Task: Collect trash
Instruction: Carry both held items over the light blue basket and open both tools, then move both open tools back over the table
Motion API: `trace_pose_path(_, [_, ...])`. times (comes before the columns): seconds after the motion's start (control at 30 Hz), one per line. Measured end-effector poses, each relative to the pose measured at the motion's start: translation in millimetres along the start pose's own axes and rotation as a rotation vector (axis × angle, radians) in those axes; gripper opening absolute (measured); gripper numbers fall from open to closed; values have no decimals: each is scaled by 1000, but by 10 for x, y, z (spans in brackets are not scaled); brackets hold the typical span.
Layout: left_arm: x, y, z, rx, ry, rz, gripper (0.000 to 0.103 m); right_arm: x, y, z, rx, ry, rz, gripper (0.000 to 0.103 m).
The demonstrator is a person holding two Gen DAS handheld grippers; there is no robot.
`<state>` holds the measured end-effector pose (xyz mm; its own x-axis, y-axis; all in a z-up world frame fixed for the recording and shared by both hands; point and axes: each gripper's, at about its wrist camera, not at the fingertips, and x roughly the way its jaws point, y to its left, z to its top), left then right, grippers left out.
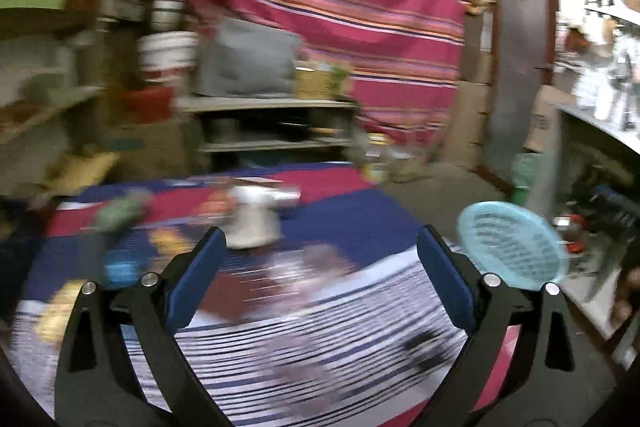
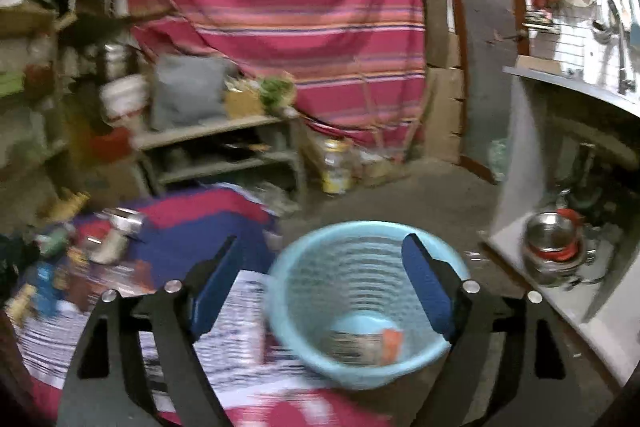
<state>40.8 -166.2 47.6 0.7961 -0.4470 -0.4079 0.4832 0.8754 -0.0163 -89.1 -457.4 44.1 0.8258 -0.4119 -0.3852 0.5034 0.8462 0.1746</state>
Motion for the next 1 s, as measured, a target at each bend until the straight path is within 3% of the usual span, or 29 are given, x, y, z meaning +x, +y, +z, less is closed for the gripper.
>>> trace_pose_path(0.17, [-590,1149,-253,32,-71,282,96,-25,1069,-281,-67,24,177,87])
trace_pose_path(0.27, [-710,1663,-330,47,-60,393,96,46,1601,-398,-107,51,244,87])
trace_pose_path(0.4, [-945,2334,-513,-132,-82,394,96,87,2095,-500,-175,-13,302,87])
trace_pose_path(0.47, [-995,2423,-649,-173,-106,417,96,89,2210,-679,-216,-67,331,87])
trace_pose_path(0.53, [-907,2482,-748,-168,-65,439,96,170,2325,-839,-283,6,303,87])
trace_pose_path(0.67, [-706,2455,-792,-157,2,422,96,117,2480,-937,-341,30,335,87])
trace_pose_path(0.83, [-599,2370,-814,-172,23,394,97,180,2498,-958,-349,90,336,87])
trace_pose_path(1.0, [-468,2383,-926,-178,115,415,97,257,2474,-943,-352,128,337,87])
